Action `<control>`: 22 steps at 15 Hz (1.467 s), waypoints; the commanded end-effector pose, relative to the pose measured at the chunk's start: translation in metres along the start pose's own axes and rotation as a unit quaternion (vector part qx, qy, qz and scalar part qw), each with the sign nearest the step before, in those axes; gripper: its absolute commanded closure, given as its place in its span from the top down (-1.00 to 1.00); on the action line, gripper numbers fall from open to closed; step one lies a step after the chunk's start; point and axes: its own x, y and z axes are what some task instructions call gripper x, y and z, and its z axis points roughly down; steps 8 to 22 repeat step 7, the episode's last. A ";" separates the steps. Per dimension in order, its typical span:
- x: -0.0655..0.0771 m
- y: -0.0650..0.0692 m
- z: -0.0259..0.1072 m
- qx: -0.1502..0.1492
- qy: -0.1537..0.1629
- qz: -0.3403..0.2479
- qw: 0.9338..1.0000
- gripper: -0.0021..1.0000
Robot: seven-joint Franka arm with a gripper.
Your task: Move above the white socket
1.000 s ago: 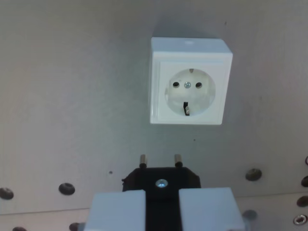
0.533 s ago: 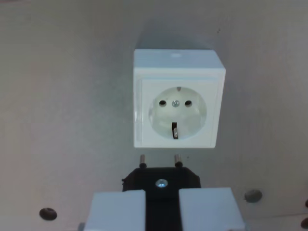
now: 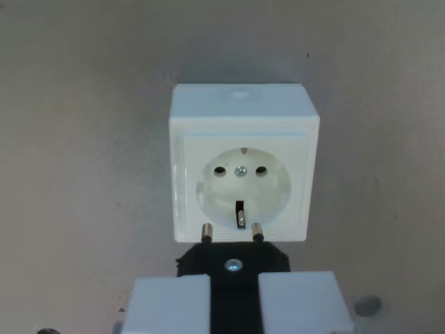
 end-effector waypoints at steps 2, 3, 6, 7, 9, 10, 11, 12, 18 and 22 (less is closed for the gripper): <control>-0.007 0.007 0.013 0.002 0.063 -0.005 0.998 -1.00; -0.007 0.007 0.015 0.003 0.063 -0.005 0.998 -1.00; -0.008 0.009 0.018 0.004 0.063 -0.006 0.998 -1.00; -0.008 0.009 0.019 0.004 0.063 -0.006 0.998 -1.00; -0.008 0.009 0.019 0.004 0.063 -0.006 0.998 -1.00; -0.008 0.009 0.019 0.004 0.063 -0.006 0.998 -1.00; -0.008 0.009 0.019 0.004 0.063 -0.006 0.998 -1.00; -0.008 0.009 0.019 0.004 0.063 -0.006 0.998 -1.00; -0.008 0.009 0.019 0.004 0.063 -0.006 0.998 -1.00; -0.008 0.009 0.019 0.004 0.063 -0.006 0.998 -1.00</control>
